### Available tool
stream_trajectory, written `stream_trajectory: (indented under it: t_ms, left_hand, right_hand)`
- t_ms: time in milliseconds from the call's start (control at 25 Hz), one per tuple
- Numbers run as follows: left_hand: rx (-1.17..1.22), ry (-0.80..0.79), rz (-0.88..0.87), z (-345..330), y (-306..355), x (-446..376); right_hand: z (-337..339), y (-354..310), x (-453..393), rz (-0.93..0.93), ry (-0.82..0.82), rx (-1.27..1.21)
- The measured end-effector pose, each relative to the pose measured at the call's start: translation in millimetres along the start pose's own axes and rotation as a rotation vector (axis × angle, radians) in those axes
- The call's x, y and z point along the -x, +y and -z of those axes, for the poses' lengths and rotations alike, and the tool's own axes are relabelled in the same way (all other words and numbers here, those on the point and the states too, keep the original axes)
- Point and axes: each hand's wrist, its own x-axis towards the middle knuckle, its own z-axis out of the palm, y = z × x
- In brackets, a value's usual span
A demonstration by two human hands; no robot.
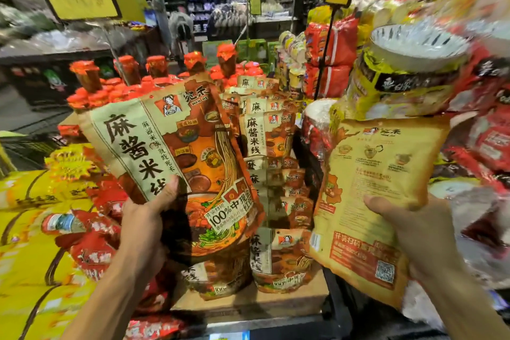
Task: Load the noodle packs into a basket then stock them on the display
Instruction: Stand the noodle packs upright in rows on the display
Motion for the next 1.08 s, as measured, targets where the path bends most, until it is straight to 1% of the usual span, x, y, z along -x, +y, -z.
stream_trajectory:
  t_ms: [160,280,400,480,640,800,960,1080]
  left_hand:
    - [-0.042,-0.056,-0.024,-55.6,1.7,-48.1]
    - [-0.090,-0.098,-0.046,-101.6,-11.3,-85.5]
    - [-0.144,-0.079,-0.047,-139.3,-24.2,-118.0]
    - [-0.200,-0.066,-0.012,-155.7,-31.0,-135.1]
    - [-0.228,-0.100,0.001,-177.8,-45.1,-166.1]
    - [-0.260,-0.132,0.077,-183.3,-61.1,-194.6]
    - [-0.192,-0.131,0.140,-193.1,-75.8,-212.0]
    - [-0.201,-0.154,0.133,-202.6,-78.0,-222.3]
  right_hand:
    - [16.1,7.9,-9.6,0.002,-0.016,-0.026]
    - [19.2,11.0,-33.2,-0.014,-0.019,0.005]
    - [16.5,11.7,-54.5,-0.007,-0.058,-0.015]
    - [12.9,13.0,-65.2,0.001,-0.076,-0.027]
    - [3.2,9.0,-90.7,-0.006,-0.052,-0.027]
    - [-17.7,9.0,-110.3,0.022,-0.045,0.005]
    - [-36.1,11.4,-126.2,0.017,-0.023,0.011]
    - [-37.4,15.2,-132.8,0.007,-0.003,0.021]
